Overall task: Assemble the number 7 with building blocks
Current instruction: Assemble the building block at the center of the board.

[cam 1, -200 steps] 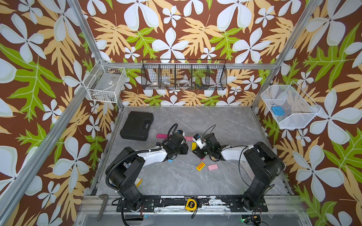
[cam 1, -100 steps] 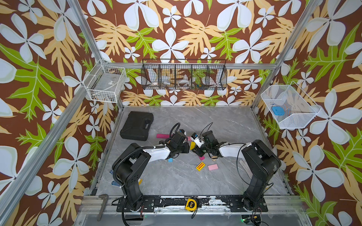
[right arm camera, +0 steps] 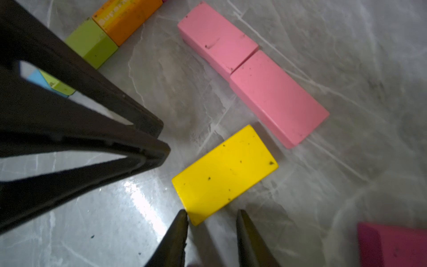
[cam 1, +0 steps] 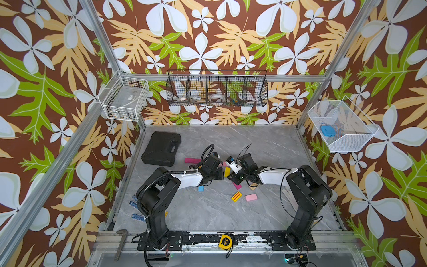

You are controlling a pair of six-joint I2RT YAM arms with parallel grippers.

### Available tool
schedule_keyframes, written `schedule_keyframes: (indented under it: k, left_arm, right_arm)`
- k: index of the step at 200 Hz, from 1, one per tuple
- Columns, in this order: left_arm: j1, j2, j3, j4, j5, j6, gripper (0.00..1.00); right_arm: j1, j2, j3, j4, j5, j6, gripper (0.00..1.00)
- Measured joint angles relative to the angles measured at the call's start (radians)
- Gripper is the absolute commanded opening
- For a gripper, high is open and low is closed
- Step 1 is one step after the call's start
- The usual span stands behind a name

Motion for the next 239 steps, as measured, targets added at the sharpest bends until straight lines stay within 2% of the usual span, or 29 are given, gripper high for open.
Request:
schedule_keyframes:
  k: [108, 158, 239]
  left_arm:
    - [0.000, 0.000, -0.002, -0.007, 0.000, 0.000, 0.21]
    - [0.000, -0.019, -0.015, -0.013, 0.000, 0.000, 0.21]
    - [0.000, -0.104, -0.068, 0.000, -0.003, 0.024, 0.30]
  right_arm:
    - [-0.013, 0.000, 0.014, -0.023, 0.042, 0.033, 0.37]
    - [-0.013, -0.062, -0.019, -0.069, 0.021, 0.037, 0.42]
    - [-0.013, -0.145, -0.085, -0.126, 0.006, 0.120, 0.49]
